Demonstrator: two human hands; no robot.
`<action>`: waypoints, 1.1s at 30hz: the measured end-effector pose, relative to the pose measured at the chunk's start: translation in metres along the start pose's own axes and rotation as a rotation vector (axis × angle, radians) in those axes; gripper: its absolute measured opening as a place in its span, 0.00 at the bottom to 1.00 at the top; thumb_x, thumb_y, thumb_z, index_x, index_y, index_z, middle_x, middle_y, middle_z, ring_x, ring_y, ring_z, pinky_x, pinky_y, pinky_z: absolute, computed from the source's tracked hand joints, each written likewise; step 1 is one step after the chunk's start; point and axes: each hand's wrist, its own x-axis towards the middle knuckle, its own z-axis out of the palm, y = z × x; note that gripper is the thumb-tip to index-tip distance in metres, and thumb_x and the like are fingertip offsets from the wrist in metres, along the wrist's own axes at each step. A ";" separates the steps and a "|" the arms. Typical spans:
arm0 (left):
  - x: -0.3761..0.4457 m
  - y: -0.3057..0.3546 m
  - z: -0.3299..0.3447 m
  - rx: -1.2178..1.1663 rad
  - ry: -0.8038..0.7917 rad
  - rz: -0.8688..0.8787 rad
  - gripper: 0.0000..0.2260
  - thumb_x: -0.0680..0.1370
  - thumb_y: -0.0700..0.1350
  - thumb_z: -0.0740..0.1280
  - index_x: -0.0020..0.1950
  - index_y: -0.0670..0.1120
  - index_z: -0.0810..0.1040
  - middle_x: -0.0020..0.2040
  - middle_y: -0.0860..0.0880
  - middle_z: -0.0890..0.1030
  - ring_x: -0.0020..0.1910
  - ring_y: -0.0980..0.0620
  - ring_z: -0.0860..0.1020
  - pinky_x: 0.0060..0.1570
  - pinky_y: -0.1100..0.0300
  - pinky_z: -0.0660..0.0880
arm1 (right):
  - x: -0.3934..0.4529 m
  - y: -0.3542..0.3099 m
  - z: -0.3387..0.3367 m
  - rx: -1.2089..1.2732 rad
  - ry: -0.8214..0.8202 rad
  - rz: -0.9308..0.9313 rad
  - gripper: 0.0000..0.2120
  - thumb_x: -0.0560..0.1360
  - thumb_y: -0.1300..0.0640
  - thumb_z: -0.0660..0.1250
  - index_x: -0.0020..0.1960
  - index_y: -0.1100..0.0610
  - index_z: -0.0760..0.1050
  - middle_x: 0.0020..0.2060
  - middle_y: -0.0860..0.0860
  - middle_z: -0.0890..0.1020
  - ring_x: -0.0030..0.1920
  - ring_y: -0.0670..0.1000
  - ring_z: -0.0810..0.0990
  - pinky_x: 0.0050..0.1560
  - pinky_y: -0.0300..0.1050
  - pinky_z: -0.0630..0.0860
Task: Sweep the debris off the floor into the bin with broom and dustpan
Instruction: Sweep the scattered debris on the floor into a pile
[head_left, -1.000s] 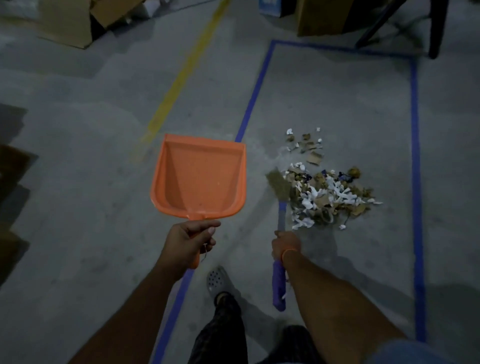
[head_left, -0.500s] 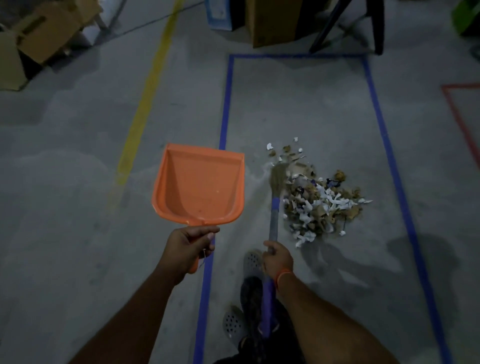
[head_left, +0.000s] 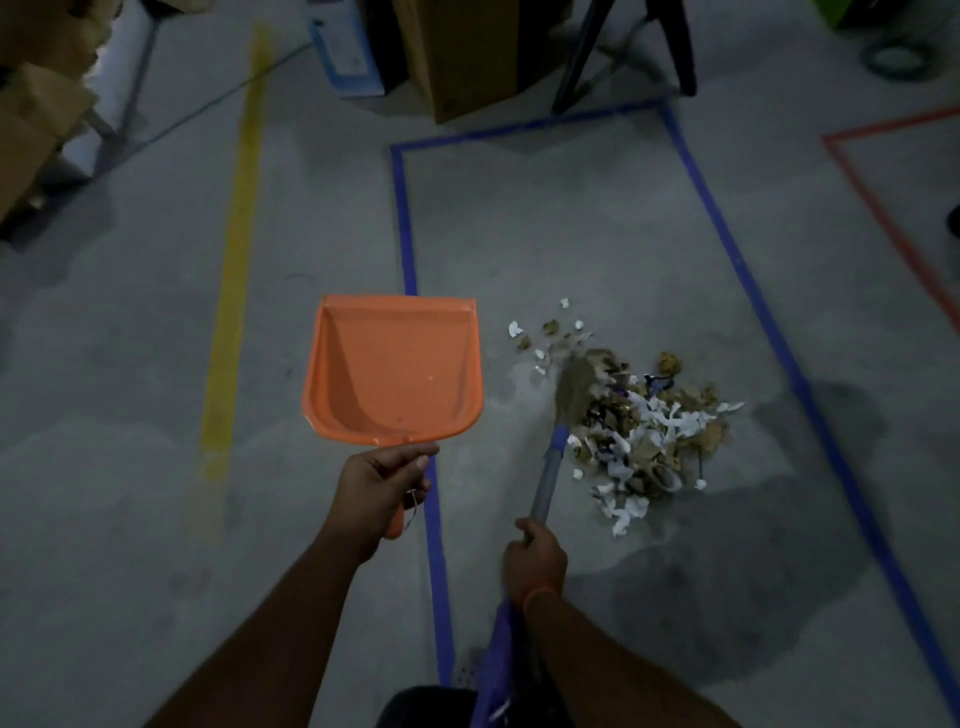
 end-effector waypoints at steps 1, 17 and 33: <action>0.009 0.006 -0.001 0.003 -0.013 0.005 0.08 0.79 0.34 0.67 0.56 0.38 0.84 0.35 0.41 0.80 0.35 0.49 0.78 0.35 0.62 0.77 | -0.003 -0.009 0.006 0.029 0.021 -0.003 0.17 0.76 0.65 0.62 0.62 0.55 0.78 0.58 0.58 0.81 0.50 0.53 0.79 0.49 0.38 0.74; 0.198 0.047 -0.121 0.177 -0.285 0.012 0.08 0.79 0.35 0.68 0.54 0.43 0.86 0.35 0.38 0.80 0.35 0.46 0.78 0.36 0.56 0.76 | 0.148 -0.201 0.151 0.120 0.053 -0.033 0.17 0.73 0.62 0.63 0.60 0.52 0.79 0.54 0.56 0.82 0.49 0.57 0.83 0.50 0.44 0.81; 0.280 0.084 -0.212 0.281 -0.493 -0.076 0.07 0.78 0.35 0.69 0.53 0.41 0.86 0.35 0.40 0.81 0.36 0.47 0.79 0.34 0.61 0.77 | 0.072 -0.241 0.261 0.391 0.388 0.257 0.16 0.76 0.64 0.62 0.61 0.56 0.78 0.58 0.58 0.81 0.56 0.56 0.80 0.57 0.42 0.75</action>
